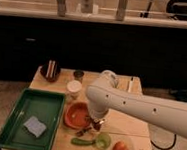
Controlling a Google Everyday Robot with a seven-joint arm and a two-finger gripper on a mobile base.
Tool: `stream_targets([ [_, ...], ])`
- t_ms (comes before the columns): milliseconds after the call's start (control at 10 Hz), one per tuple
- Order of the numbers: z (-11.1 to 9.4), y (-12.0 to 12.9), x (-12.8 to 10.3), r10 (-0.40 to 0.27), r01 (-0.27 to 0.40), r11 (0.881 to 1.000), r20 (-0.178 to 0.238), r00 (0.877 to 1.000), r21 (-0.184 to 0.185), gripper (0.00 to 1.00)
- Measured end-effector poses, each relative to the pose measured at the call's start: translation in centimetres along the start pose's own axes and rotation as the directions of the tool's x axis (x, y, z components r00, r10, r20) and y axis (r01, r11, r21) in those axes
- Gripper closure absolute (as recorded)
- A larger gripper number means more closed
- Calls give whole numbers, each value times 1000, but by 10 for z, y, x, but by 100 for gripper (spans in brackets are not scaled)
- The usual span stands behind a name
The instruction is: Place grapes in red bowl
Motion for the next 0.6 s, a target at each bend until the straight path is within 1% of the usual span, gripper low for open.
stream_targets([
  [200, 1, -6, -5, -22, 22, 1000, 4, 1000, -4, 99],
  [500, 3, -24, -22, -67, 68, 998, 14, 998, -18, 99],
  [600, 3, -27, -23, -78, 78, 997, 14, 997, -20, 99],
])
